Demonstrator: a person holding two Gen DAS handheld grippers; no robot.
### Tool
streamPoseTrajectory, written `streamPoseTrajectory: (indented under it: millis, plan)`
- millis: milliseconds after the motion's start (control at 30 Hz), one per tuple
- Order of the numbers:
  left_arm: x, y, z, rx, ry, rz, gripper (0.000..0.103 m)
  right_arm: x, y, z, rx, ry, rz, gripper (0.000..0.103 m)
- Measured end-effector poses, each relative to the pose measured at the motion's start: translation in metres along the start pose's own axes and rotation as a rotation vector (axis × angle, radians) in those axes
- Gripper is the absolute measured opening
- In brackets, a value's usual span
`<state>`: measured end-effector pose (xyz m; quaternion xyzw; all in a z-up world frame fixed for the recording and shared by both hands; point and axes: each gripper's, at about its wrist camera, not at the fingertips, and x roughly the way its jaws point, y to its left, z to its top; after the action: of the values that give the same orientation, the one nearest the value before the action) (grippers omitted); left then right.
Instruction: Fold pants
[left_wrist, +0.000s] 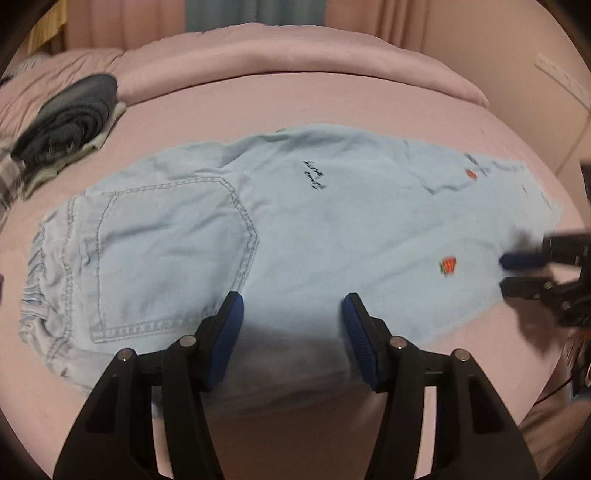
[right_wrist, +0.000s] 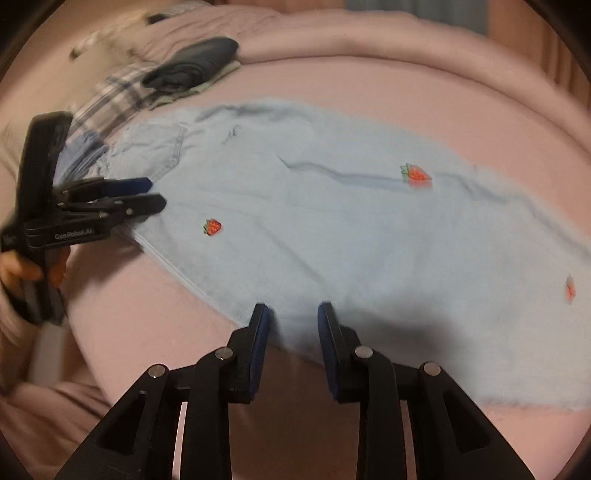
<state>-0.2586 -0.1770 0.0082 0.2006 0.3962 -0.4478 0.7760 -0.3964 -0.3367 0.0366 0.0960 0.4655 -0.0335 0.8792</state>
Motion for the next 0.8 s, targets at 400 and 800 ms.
streamPoseTrajectory:
  millis: [400,800]
  plan:
    - [0.004,0.056,0.059,-0.165,-0.099,0.016,0.065,0.002,-0.014,0.089,0.156,-0.054,0.283,0.050]
    - [0.030,0.104,0.050,-0.227,-0.075,0.034,0.062,0.091,0.013,0.200,0.001,0.112,0.242,0.048]
